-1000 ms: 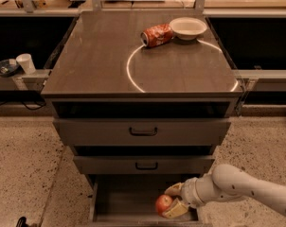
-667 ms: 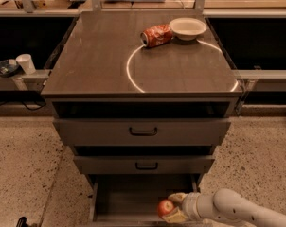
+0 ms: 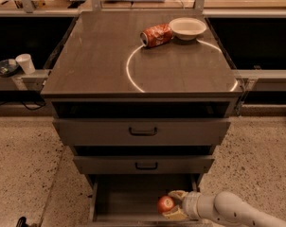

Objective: Place apple into bottom drawer

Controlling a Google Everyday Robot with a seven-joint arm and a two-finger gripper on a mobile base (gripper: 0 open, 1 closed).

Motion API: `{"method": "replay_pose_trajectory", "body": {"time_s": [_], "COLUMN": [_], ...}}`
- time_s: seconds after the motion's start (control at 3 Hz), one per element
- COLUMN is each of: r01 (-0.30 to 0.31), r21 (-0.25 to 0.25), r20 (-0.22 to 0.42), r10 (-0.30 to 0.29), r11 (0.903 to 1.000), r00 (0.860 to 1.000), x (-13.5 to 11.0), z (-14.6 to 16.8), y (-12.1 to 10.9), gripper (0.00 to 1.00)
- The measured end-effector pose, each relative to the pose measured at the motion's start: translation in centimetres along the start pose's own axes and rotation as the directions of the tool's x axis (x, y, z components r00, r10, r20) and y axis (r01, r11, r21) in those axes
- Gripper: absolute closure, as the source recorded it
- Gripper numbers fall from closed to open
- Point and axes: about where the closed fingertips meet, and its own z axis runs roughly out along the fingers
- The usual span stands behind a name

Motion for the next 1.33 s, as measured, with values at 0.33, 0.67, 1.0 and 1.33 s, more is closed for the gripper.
{"method": "replay_pose_trajectory", "body": {"time_s": [0.33,0.67,1.0,1.33], "r01": [0.027,0.058,0.094,0.106], "r21": [-0.012,0.018,0.027,0.01], "r20": [-0.016,-0.001,-0.031,-0.1], "r10": [-0.027,-0.058,-0.093,-0.104], "r11": [0.9996,0.9982,0.9952,0.9943], "r00": [1.0,0.998,0.995,0.989], "x": [1.2,2.4,3.4,5.1], "z": [3.3,7.8,11.4,14.9], "y": [-1.3,-4.0,-5.2,-5.5], "gripper": [1.0,1.0,0.9,0.67]}}
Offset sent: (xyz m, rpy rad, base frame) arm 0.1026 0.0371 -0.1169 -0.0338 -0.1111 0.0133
